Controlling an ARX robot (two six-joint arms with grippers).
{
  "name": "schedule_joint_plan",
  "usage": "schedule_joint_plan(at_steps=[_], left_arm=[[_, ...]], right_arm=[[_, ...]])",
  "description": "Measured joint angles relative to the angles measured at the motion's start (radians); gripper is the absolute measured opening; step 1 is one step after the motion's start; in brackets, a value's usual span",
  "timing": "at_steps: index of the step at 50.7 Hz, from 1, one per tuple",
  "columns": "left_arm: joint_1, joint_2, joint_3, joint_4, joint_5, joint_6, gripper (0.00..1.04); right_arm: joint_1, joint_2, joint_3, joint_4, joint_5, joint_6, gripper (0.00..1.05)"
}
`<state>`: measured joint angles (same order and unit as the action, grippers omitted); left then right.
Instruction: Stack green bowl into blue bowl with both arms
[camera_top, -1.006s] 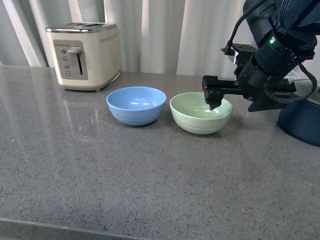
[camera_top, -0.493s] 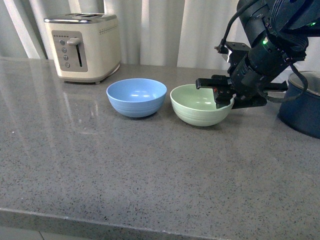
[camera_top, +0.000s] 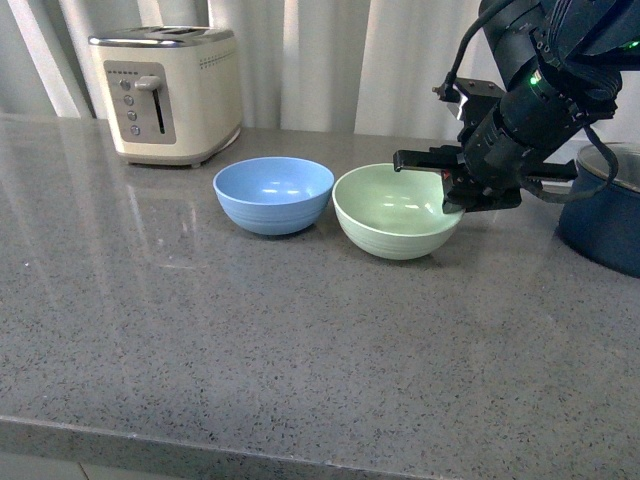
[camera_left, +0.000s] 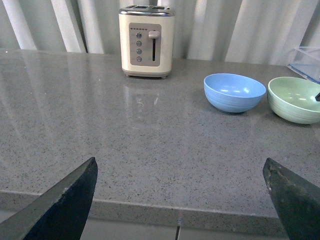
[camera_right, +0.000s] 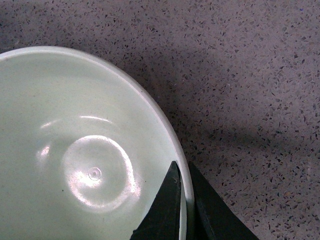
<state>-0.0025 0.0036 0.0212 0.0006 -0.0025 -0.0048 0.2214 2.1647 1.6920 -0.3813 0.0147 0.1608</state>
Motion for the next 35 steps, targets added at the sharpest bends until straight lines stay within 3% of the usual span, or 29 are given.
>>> schedule_joint_plan(at_steps=[24, 35], left_arm=[[0.000, 0.000, 0.000, 0.000, 0.000, 0.000, 0.98], [0.000, 0.000, 0.000, 0.000, 0.000, 0.000, 0.98]], right_arm=[[-0.029, 0.003, 0.205, -0.095, 0.002, -0.084, 0.01], [0.019, 0.001, 0.241, -0.114, -0.049, -0.098, 0.01]])
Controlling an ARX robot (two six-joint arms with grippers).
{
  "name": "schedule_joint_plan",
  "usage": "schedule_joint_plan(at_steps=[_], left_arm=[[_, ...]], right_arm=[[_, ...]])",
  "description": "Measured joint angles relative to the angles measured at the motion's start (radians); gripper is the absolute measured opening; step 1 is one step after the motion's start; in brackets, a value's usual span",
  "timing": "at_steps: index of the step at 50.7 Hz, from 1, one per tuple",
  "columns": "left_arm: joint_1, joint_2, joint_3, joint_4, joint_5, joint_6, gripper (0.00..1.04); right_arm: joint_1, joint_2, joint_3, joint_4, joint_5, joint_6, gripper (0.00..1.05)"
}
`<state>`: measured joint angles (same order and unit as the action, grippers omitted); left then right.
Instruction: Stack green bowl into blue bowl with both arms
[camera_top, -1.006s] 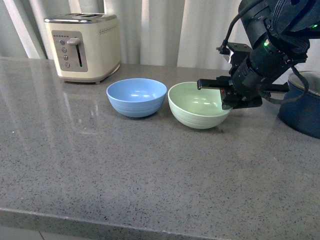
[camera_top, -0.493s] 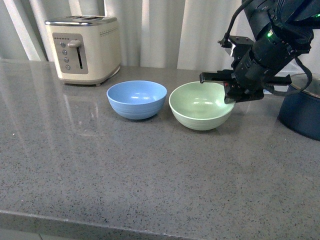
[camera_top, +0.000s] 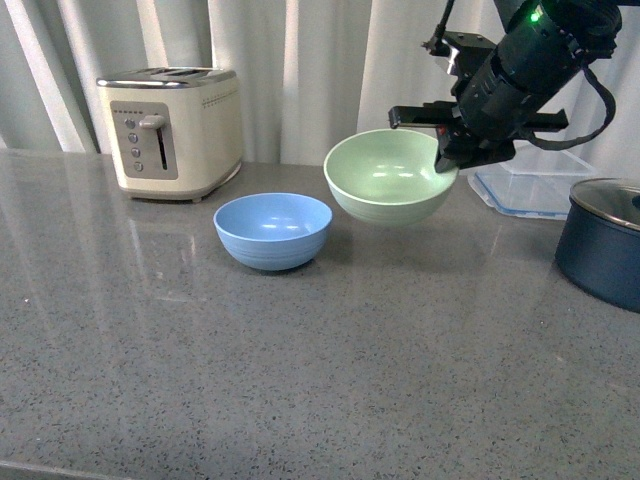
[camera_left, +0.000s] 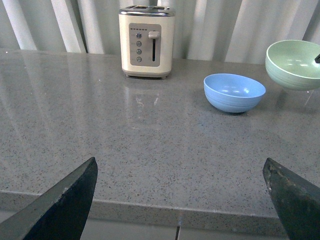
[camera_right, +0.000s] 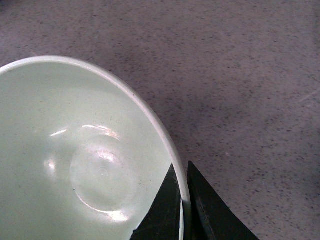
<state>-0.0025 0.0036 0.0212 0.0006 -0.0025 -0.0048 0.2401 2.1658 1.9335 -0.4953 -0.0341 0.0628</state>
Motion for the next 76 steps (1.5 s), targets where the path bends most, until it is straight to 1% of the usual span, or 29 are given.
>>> schedule_joint_plan(at_steps=[7, 17, 25, 38, 51, 55, 59, 63, 74, 76], left_arm=[[0.000, 0.000, 0.000, 0.000, 0.000, 0.000, 0.98], [0.000, 0.000, 0.000, 0.000, 0.000, 0.000, 0.98], [0.000, 0.000, 0.000, 0.000, 0.000, 0.000, 0.98], [0.000, 0.000, 0.000, 0.000, 0.000, 0.000, 0.98], [0.000, 0.000, 0.000, 0.000, 0.000, 0.000, 0.98], [0.000, 0.000, 0.000, 0.000, 0.000, 0.000, 0.98], [0.000, 0.000, 0.000, 0.000, 0.000, 0.000, 0.98], [0.000, 0.000, 0.000, 0.000, 0.000, 0.000, 0.98], [0.000, 0.000, 0.000, 0.000, 0.000, 0.000, 0.98], [0.000, 0.000, 0.000, 0.000, 0.000, 0.000, 0.98]], right_arm=[[0.048, 0.003, 0.045, -0.009, -0.032, -0.004, 0.01], [0.090, 0.031, 0.142, -0.028, -0.052, -0.005, 0.01], [0.128, 0.130, 0.264, -0.072, -0.063, -0.007, 0.01], [0.146, 0.288, 0.463, -0.144, -0.075, -0.011, 0.01], [0.148, 0.298, 0.462, -0.131, -0.082, -0.011, 0.01], [0.148, 0.297, 0.443, -0.121, -0.092, -0.010, 0.10], [0.148, 0.297, 0.409, -0.112, -0.101, -0.006, 0.27], [0.148, 0.294, 0.377, -0.098, -0.107, -0.003, 0.41], [0.143, 0.246, 0.286, -0.054, -0.116, 0.005, 0.69], [0.140, 0.222, 0.257, -0.039, -0.119, 0.004, 0.76]])
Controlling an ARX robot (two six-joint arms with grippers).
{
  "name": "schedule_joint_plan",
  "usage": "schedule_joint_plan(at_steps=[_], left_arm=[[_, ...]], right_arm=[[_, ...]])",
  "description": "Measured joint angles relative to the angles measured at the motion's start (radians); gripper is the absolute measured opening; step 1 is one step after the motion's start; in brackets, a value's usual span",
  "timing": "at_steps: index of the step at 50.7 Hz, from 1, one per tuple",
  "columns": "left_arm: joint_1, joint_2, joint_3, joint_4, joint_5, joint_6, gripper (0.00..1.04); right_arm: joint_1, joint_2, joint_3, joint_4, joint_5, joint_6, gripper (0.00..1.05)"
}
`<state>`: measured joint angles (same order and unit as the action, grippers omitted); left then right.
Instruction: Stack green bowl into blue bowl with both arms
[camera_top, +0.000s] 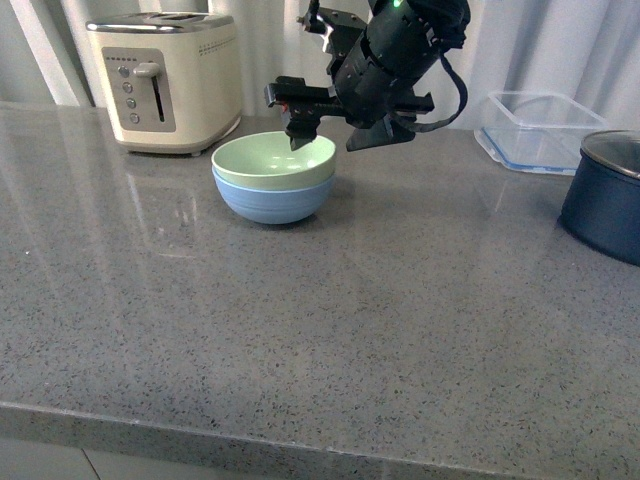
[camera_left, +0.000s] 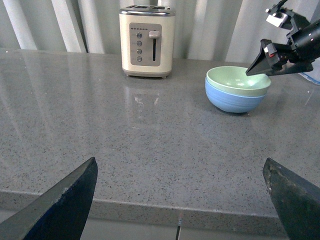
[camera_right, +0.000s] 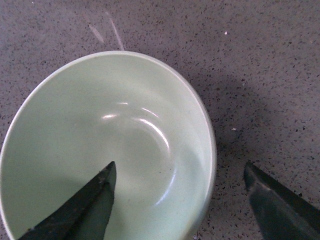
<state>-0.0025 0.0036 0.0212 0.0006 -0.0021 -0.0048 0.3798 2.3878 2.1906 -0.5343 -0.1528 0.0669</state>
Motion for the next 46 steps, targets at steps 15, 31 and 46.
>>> schedule_joint_plan(at_steps=[15, 31, 46], left_arm=[[0.000, 0.000, 0.000, 0.000, 0.000, 0.000, 0.98], [0.000, 0.000, 0.000, 0.000, 0.000, 0.000, 0.98], [0.000, 0.000, 0.000, 0.000, 0.000, 0.000, 0.98]], right_arm=[[-0.060, -0.262, -0.268, 0.126, -0.029, -0.014, 0.95], [-0.333, -0.755, -0.920, 0.295, -0.023, -0.018, 0.95], [-0.605, -1.225, -1.495, 0.364, 0.051, -0.103, 0.95]])
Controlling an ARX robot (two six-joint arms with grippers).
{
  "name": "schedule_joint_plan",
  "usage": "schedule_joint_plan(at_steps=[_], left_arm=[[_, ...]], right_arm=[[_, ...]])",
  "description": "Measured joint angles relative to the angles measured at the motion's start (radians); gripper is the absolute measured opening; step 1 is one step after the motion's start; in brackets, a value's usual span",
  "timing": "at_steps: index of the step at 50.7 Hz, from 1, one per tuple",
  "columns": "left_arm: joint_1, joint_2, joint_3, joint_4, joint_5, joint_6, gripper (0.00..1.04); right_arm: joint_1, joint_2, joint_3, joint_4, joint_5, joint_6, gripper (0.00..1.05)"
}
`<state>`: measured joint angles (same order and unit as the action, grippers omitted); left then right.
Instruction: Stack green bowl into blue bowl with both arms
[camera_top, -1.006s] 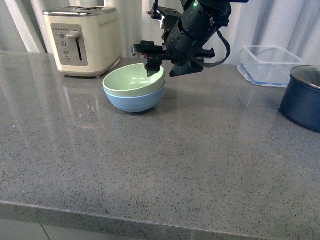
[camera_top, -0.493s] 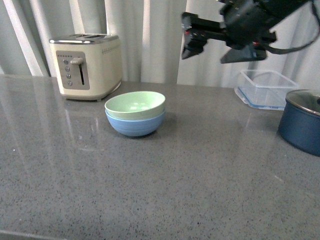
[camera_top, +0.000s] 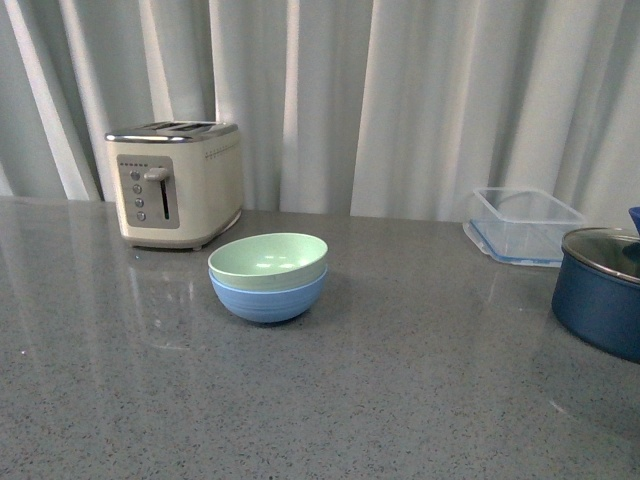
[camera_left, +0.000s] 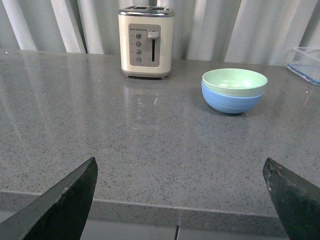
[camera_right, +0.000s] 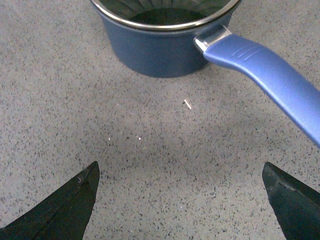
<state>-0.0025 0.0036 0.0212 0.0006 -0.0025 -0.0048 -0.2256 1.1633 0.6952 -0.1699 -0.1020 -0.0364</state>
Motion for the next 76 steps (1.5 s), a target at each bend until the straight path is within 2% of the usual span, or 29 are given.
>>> schedule_joint_plan(at_steps=[7, 8, 9, 10, 14, 16, 18, 24, 31, 38, 42, 46, 54, 58, 76], left_arm=[[0.000, 0.000, 0.000, 0.000, 0.000, 0.000, 0.98], [0.000, 0.000, 0.000, 0.000, 0.000, 0.000, 0.98], [0.000, 0.000, 0.000, 0.000, 0.000, 0.000, 0.98], [0.000, 0.000, 0.000, 0.000, 0.000, 0.000, 0.98], [0.000, 0.000, 0.000, 0.000, 0.001, 0.000, 0.98], [0.000, 0.000, 0.000, 0.000, 0.000, 0.000, 0.98], [0.000, 0.000, 0.000, 0.000, 0.001, 0.000, 0.98], [0.000, 0.000, 0.000, 0.000, 0.000, 0.000, 0.98], [0.000, 0.000, 0.000, 0.000, 0.000, 0.000, 0.98], [0.000, 0.000, 0.000, 0.000, 0.000, 0.000, 0.98], [0.000, 0.000, 0.000, 0.000, 0.000, 0.000, 0.98], [0.000, 0.000, 0.000, 0.000, 0.000, 0.000, 0.98], [0.000, 0.000, 0.000, 0.000, 0.000, 0.000, 0.98], [0.000, 0.000, 0.000, 0.000, 0.000, 0.000, 0.98], [0.000, 0.000, 0.000, 0.000, 0.000, 0.000, 0.98]], right_arm=[[0.000, -0.005, -0.013, 0.004, -0.005, -0.023, 0.95], [-0.001, -0.005, -0.027, 0.045, -0.022, -0.015, 0.93], [-0.002, -0.007, -0.061, 0.137, -0.051, -0.008, 0.90], [-0.001, -0.014, -0.122, 0.301, -0.085, 0.004, 0.85], [0.019, -0.050, -0.298, 0.703, -0.089, 0.019, 0.69], [0.035, -0.077, -0.359, 0.834, -0.080, 0.022, 0.60], [0.049, -0.110, -0.394, 0.898, -0.063, 0.024, 0.52], [0.090, -0.208, -0.482, 0.907, -0.026, 0.025, 0.23], [0.117, -0.280, -0.538, 0.884, 0.000, 0.026, 0.00], [0.138, -0.351, -0.575, 0.853, 0.022, 0.027, 0.01], [0.191, -0.394, -0.594, 0.827, 0.092, 0.029, 0.01], [0.220, -0.447, -0.615, 0.795, 0.094, 0.029, 0.01], [0.222, -0.564, -0.647, 0.713, 0.101, 0.030, 0.01], [0.222, -0.587, -0.687, 0.738, 0.101, 0.030, 0.01], [0.222, -0.777, -0.690, 0.556, 0.101, 0.030, 0.01]])
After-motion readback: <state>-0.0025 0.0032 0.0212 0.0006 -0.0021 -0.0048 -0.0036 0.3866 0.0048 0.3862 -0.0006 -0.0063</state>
